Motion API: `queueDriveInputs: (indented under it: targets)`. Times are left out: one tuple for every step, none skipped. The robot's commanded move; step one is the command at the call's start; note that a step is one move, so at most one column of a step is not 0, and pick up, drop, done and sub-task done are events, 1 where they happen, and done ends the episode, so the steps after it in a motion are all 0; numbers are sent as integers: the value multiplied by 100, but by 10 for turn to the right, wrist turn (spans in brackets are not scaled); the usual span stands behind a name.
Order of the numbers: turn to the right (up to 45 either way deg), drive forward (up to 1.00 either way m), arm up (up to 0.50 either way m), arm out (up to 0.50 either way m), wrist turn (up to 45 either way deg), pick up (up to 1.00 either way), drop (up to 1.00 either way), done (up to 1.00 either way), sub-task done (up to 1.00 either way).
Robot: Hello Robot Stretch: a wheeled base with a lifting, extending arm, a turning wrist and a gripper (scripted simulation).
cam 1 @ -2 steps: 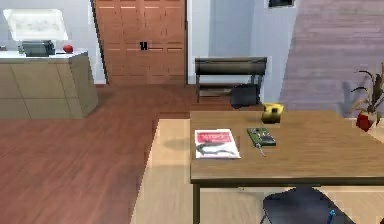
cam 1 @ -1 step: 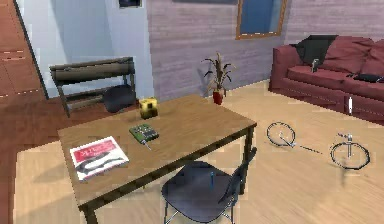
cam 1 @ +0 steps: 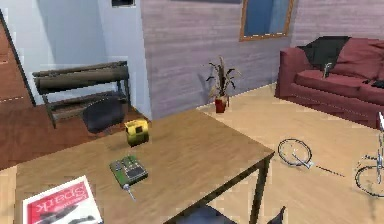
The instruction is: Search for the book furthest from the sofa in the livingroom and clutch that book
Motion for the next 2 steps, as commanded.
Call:
queueDriveInputs:
  targets:
    - [-450, 0, 0, 0, 0, 0, 0, 0, 0]
    - [-450, 0, 0, 0, 0, 0, 0, 0, 0]
